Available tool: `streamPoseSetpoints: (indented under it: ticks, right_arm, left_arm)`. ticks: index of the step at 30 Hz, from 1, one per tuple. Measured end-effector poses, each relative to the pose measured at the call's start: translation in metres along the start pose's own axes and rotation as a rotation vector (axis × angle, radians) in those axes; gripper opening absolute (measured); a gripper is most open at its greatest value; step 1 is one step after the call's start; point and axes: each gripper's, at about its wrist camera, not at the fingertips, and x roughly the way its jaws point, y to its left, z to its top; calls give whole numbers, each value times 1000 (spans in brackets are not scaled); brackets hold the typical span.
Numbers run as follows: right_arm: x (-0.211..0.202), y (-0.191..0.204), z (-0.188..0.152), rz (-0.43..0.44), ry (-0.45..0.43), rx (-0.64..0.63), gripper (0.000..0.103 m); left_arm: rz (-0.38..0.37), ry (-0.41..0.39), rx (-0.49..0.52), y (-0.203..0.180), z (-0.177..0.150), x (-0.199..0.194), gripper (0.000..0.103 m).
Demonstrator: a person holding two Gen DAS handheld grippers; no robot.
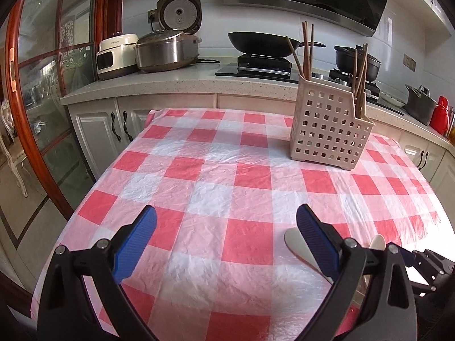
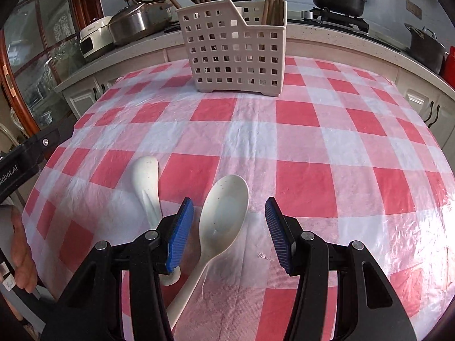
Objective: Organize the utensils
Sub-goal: 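Move back to the table and close the right tool on a white spoon, then close the left tool on the other white spoon while the right tool holds its spoon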
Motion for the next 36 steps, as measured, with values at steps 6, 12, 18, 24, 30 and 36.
streamPoseSetpoints:
  ticks: [6, 12, 18, 24, 30, 36]
  right_arm:
    - [10, 1, 3, -25, 14, -9, 51]
    - [12, 3, 7, -47, 10, -33, 32]
    - [1, -18, 6, 19, -5, 38, 24]
    - [-14, -33, 7, 65, -56, 83, 24]
    - [-25, -37, 8, 88, -94, 93, 24]
    - [-23, -45, 5, 98, -93, 101, 24]
  left_arm:
    - [-4, 18, -1, 2, -5, 5, 95]
    - [-9, 43, 26, -5, -10, 9, 95]
    - [-60, 102, 10, -12, -16, 16, 95]
    - [-87, 148, 42, -31, -23, 22, 95]
    - [-112, 209, 46, -48, -28, 34, 95]
    - [-117, 265, 31, -66, -26, 54, 73]
